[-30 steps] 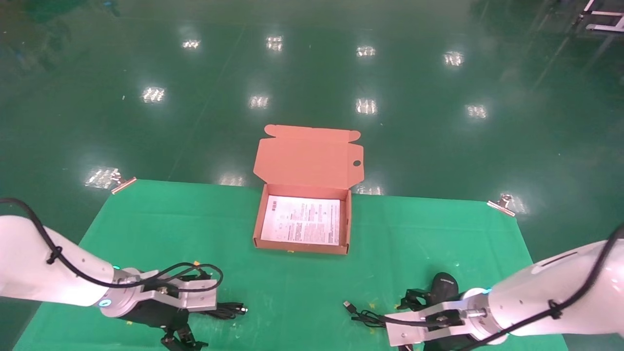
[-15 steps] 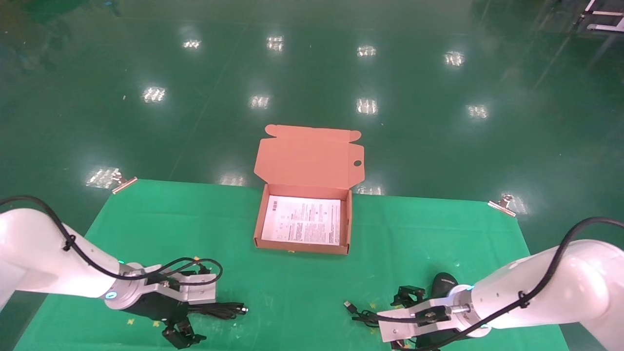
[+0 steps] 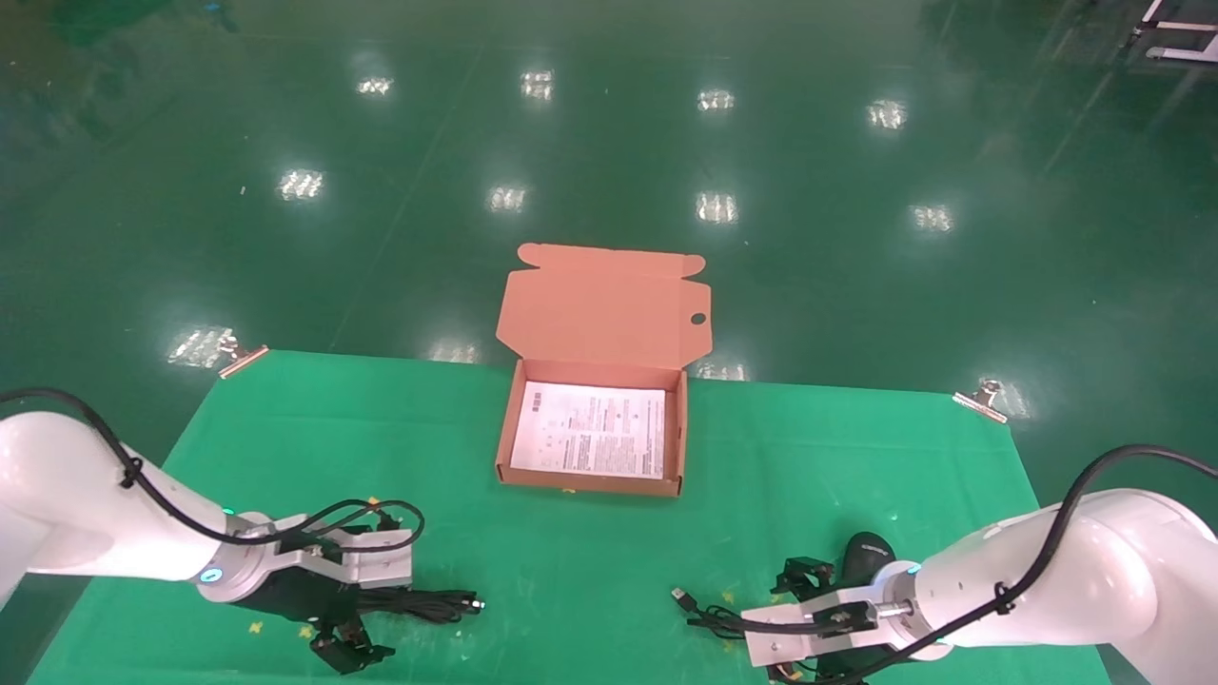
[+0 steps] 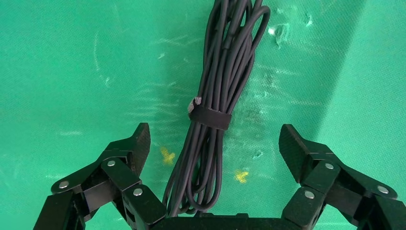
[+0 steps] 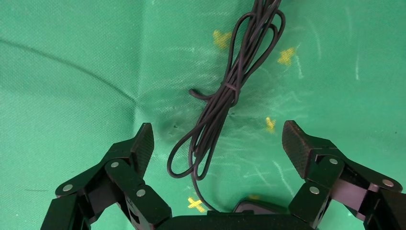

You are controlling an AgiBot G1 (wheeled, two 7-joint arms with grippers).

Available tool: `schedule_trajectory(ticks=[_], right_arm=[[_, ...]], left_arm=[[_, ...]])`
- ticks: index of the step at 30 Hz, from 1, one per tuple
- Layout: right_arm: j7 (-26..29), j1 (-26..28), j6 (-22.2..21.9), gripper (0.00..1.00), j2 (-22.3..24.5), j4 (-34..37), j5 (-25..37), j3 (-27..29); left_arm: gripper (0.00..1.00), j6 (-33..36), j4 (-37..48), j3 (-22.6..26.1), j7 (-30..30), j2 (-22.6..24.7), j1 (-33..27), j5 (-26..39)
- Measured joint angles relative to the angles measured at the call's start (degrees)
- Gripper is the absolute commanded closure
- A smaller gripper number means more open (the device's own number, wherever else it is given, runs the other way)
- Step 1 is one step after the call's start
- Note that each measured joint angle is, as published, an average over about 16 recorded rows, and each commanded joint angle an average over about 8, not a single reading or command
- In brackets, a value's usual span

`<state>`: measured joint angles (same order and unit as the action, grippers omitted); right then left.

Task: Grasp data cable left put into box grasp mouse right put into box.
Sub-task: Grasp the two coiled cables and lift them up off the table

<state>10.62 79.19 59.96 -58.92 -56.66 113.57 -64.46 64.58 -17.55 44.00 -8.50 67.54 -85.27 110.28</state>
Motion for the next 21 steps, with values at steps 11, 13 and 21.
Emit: schedule_trajectory(ticks=[11, 13, 21], right_arm=[[-0.02, -0.08, -0.11, 1.0, -0.04, 0.12, 0.04, 0.02], [-0.02, -0.06, -0.04, 1.0, -0.02, 0.05, 0.02, 0.02], [-0.02, 0.01, 0.18, 1.0, 0.03, -0.15, -0.03, 0.02]], left_arm=[[1.0, -0.18, 0.23, -0.06, -0.09, 0.03, -0.05, -0.05], [1.0, -0.1, 0.09, -0.06, -0.06, 0.01, -0.03, -0.05], [1.0, 0.15, -0.27, -0.03, 0.01, -0.05, 0.06, -0.05]])
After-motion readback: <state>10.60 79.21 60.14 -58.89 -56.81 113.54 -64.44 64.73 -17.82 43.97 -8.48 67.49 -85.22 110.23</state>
